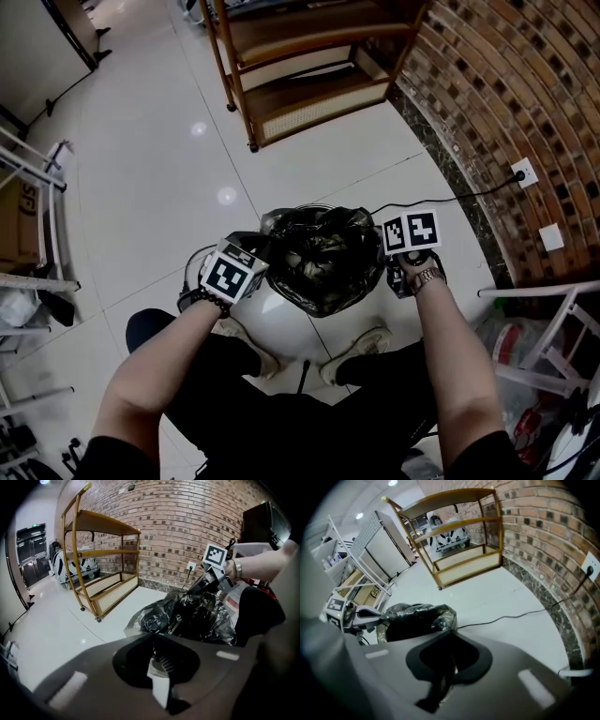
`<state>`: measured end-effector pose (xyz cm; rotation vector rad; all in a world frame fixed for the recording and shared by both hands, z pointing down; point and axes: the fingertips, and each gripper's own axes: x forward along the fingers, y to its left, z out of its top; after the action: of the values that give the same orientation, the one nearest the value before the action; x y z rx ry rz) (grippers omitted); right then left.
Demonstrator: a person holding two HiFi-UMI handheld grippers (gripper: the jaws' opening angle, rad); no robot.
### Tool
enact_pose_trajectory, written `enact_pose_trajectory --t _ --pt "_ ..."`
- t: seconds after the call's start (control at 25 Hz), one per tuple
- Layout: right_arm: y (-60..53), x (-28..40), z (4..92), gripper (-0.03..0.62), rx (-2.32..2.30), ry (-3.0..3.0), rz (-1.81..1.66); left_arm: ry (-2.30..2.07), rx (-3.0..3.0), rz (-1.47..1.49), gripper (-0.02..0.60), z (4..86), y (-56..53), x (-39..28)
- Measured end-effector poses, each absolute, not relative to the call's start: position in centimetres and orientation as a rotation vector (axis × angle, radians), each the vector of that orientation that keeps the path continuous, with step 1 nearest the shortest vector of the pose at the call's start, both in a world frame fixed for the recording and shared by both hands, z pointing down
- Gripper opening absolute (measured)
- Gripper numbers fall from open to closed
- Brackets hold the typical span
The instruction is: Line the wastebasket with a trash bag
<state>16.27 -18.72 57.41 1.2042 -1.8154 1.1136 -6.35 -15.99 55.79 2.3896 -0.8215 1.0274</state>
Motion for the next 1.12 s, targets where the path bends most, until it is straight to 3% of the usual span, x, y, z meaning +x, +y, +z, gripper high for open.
enact_pose_trajectory --t 0.32,0.52,0.6,0.72,0.8,1.0,1.12 --pt "-17.2 16.9 51.4 0.003 1.400 -2.015 0.766 -0.927 2.501 0.897 0.006 53.5 -16.2 -7.0" --pt "-16.9 18.2 51.9 0.007 1.480 -1.993 0.626 -0.977 2.449 0.893 0.006 54.0 -17.4 -6.8" --pt "-16.7 18.3 53.1 0.042 1.464 -1.974 0.651 -0.970 2.395 0.918 0.006 55.0 -18.0 -6.6" --pt "-15.8 17.8 55.0 0.148 1.395 -1.954 0.757 -0.968 2.271 1.003 0.013 57.3 -18.9 -7.2" --pt "-15.0 17.3 55.8 0.204 1.343 -1.950 0.803 -0.950 2.196 1.054 0.051 58.6 -18.9 -7.7" --pt "-13.8 16.8 56.0 0.279 1.245 -1.975 0.882 -0.876 2.200 1.032 0.150 58.8 -19.0 -7.1" --pt "-13.9 17.4 54.6 0.290 1.252 -2.013 0.924 -0.857 2.215 1.021 0.200 58.4 -18.8 -7.1"
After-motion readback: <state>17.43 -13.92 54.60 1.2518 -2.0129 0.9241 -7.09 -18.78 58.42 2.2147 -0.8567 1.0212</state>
